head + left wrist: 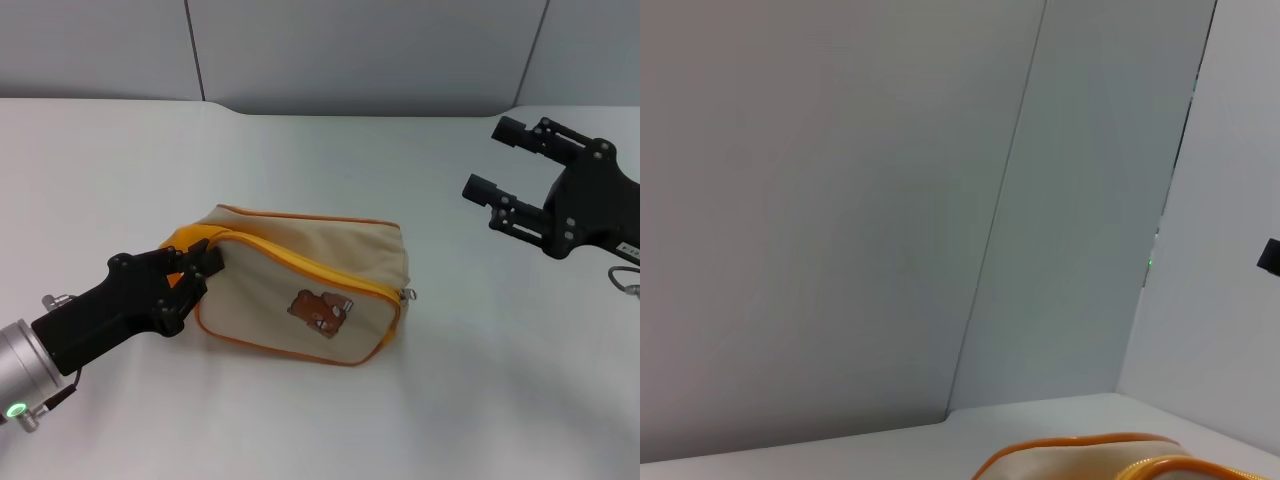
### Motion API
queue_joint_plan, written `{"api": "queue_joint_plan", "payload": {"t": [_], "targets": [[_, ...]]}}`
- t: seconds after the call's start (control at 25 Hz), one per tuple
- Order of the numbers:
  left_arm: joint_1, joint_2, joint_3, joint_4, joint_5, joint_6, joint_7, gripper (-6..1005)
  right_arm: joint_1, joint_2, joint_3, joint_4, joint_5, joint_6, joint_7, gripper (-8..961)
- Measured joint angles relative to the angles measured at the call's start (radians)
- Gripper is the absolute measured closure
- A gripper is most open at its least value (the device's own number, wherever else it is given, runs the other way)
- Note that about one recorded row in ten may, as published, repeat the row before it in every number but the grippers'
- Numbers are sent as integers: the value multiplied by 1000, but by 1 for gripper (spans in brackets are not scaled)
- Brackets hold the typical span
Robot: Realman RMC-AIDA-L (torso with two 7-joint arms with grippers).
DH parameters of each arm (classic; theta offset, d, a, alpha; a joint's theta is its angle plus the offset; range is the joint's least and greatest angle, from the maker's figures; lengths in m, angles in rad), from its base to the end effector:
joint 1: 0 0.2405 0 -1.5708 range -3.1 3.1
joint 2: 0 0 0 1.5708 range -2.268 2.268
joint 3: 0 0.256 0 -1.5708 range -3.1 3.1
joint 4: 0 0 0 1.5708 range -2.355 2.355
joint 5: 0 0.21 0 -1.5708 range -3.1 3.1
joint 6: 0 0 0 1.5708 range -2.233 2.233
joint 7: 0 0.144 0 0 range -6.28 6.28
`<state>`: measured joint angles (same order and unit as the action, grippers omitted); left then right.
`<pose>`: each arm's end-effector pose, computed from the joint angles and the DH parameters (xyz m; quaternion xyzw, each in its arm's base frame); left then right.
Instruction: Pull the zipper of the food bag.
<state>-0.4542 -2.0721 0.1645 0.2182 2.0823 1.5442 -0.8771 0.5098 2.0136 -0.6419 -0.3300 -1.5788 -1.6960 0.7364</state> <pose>-0.3071 0.2836 -0.0277 -0.8613 -0.2379 -0.3641 0.2627 0.2581 0.3173 0.0198 -0.8720 0.0233 0.4094 0.2673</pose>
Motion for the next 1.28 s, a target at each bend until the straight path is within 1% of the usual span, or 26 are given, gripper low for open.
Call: {"api": "queue_joint_plan", "payload": {"t": [0.2, 0.32, 0.36, 0.48, 0.52, 0.6, 0.68, 0.8, 0.84, 0.88, 0.92, 0.96, 1.0, 1.04, 1.08, 1.12, 1.16, 1.2, 1.28], "targets": [[-3, 0, 5, -1, 2, 5, 9, 829, 1, 2, 1, 3, 0, 0, 32, 343], [-1, 2, 7, 7, 3, 8, 9, 804, -4, 8, 1, 3, 0, 1, 62, 258], [1, 3, 3, 10, 0, 9, 9, 795, -4, 8, 1, 3, 0, 1, 62, 252], [12, 10, -22, 15, -27, 18, 9, 687, -5, 11, 2, 5, 0, 13, 72, 236], [22, 15, -34, 22, -49, 29, 9, 651, -6, 16, 2, 7, 0, 21, 74, 230], [29, 17, -38, 27, -64, 38, 9, 579, -7, 19, 2, 7, 1, 23, 77, 230], [42, 22, -42, 39, -95, 64, 9, 481, -12, 22, 2, 7, 1, 24, 84, 230], [54, 27, -42, 60, -136, 125, 10, 334, -18, 24, 11, 19, 1, 31, 88, 230], [54, 38, -36, 66, -143, 187, 9, 308, -19, 24, 14, 24, 1, 32, 92, 230], [54, 38, -36, 66, -143, 187, 9, 282, -19, 24, 15, 29, 0, 29, 100, 230], [50, 45, -27, 67, -139, 220, 8, 256, -21, 19, 10, 30, -4, 3, 126, 230], [42, 56, -2, 67, -129, 270, 3, 230, -21, 19, 10, 30, -4, 3, 126, 230], [33, 67, 33, 68, -120, 307, 0, 204, -23, 14, 6, 29, -11, -19, 142, 230], [25, 74, 68, 69, -115, 337, -5, 204, -25, 6, 1, 26, -25, -44, 157, 230], [15, 81, 116, 74, -113, 361, -15, 204, -28, -4, -4, 21, -45, -72, 175, 230], [6, 85, 158, 80, -112, 378, -26, 204, -30, -27, -14, 2, -120, -139, 219, 230], [0, 87, 202, 96, -111, 391, -44, 204, -30, -27, -14, 2, -120, -139, 219, 230], [-6, 88, 251, 116, -111, 402, -71, 204, -30, -39, -17, -14, -169, -174, 239, 230], [-13, 85, 330, 158, -111, 410, -117, 204, -31, -52, -19, -38, -258, -222, 255, 230]]}}
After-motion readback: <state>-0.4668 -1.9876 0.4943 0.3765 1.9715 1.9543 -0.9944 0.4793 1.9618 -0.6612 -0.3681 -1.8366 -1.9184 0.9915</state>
